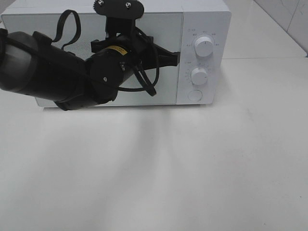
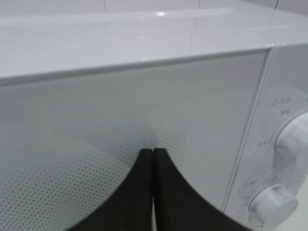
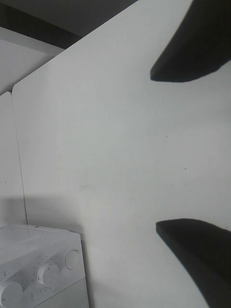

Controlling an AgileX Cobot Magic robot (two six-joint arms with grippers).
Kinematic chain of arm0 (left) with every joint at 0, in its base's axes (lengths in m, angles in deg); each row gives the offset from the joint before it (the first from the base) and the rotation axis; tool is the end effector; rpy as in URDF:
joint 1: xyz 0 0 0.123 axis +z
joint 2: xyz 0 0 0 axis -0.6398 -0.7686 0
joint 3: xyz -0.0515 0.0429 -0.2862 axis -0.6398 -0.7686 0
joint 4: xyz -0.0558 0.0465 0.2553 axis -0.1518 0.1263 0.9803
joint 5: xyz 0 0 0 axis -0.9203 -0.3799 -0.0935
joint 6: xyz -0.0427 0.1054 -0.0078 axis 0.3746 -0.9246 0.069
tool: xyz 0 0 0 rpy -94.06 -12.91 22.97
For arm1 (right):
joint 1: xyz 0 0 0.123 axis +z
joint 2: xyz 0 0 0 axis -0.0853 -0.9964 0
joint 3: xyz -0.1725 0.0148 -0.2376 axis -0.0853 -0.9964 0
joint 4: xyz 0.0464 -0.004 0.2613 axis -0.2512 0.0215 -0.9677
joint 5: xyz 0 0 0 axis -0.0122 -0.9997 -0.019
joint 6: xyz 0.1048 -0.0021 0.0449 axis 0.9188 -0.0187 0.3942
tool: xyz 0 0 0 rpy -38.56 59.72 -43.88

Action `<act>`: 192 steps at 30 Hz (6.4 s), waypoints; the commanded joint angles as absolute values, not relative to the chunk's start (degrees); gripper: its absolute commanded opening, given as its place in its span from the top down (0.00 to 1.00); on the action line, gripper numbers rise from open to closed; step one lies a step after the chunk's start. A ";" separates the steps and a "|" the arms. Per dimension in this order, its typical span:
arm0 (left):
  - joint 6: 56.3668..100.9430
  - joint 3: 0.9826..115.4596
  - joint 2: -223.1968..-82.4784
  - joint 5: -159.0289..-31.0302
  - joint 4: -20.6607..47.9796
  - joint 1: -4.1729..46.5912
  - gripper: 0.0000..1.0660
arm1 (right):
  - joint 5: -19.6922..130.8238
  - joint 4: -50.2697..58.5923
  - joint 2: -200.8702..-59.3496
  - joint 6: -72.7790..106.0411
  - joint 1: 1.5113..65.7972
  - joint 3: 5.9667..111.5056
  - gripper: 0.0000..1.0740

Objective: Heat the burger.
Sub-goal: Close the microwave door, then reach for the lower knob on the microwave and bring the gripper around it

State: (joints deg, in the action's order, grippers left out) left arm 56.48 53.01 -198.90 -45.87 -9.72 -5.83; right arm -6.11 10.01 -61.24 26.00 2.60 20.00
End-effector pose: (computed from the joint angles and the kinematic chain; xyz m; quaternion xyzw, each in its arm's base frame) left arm 0.3543 -0.3000 0.1779 0.1488 0.7620 -0.1283 0.6171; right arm 0.0190 -0.0103 0.2799 0.0530 0.8368 -0.0376 0.5437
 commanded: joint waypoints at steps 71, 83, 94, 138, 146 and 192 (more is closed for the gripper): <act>82.78 19.60 -89.70 -151.92 29.24 26.19 0.21 | -5.25 9.83 -59.75 25.71 2.20 19.89 0.32; 82.44 16.91 -88.32 -143.39 28.27 26.19 0.21 | -5.25 9.83 -59.75 25.71 2.20 19.89 0.32; 82.44 16.91 -88.09 -143.39 28.27 26.19 0.21 | -5.25 9.83 -59.81 25.71 2.20 19.89 0.32; 82.44 16.91 -82.48 -143.33 28.73 42.87 0.21 | -5.25 9.83 -59.98 25.71 2.20 19.89 0.32; 82.44 16.91 -82.48 -143.33 28.73 42.87 0.21 | -5.25 9.83 -59.98 25.77 2.20 19.89 0.32; 82.44 16.91 -82.54 -143.33 28.73 42.87 0.21 | 46.31 7.71 -90.98 29.61 2.26 12.78 0.32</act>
State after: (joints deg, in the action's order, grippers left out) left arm 82.44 17.14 -84.08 -143.96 28.96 42.58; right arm 43.96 8.11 -90.58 28.81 2.60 12.84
